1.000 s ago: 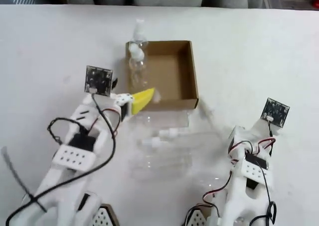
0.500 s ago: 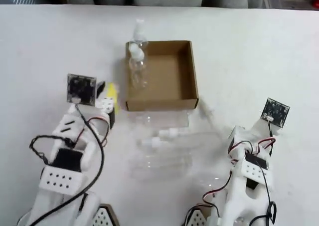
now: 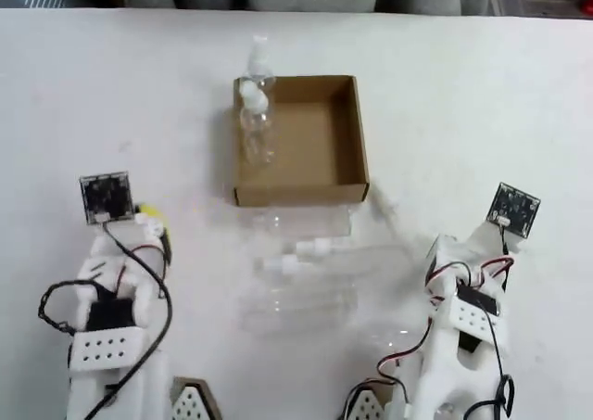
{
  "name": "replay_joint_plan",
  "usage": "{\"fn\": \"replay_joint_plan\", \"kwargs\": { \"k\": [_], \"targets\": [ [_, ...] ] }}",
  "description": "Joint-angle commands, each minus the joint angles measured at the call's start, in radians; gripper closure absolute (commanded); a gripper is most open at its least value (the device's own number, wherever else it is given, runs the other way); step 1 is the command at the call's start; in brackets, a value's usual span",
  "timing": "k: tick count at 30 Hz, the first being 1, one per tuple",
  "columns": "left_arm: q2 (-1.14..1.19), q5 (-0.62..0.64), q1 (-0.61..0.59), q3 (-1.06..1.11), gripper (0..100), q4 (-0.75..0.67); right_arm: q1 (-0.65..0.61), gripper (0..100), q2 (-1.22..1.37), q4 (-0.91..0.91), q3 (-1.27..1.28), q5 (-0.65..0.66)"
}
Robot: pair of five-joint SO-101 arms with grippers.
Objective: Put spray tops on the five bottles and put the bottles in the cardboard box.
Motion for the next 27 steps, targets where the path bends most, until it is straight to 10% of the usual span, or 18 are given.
{"fn": "replay_joint_plan", "kwargs": {
  "k": [1, 13, 27],
  "targets": [
    [-0.022, -0.003, -0.056, 0.005, 98, 0.026, 0.019, 98.1, -0.024, -0.012, -0.083, 0.014],
    [-0.027, -0.086, -0.065, 0.037, 98, 0.020, -0.114, 98.1, -0.024, 0.662, -0.655, 0.446],
    [-0.027, -0.089, -0.064, 0.071, 98, -0.032, -0.791, 98.1, -0.019, 1.343, -0.971, 0.640]
  ]
}}
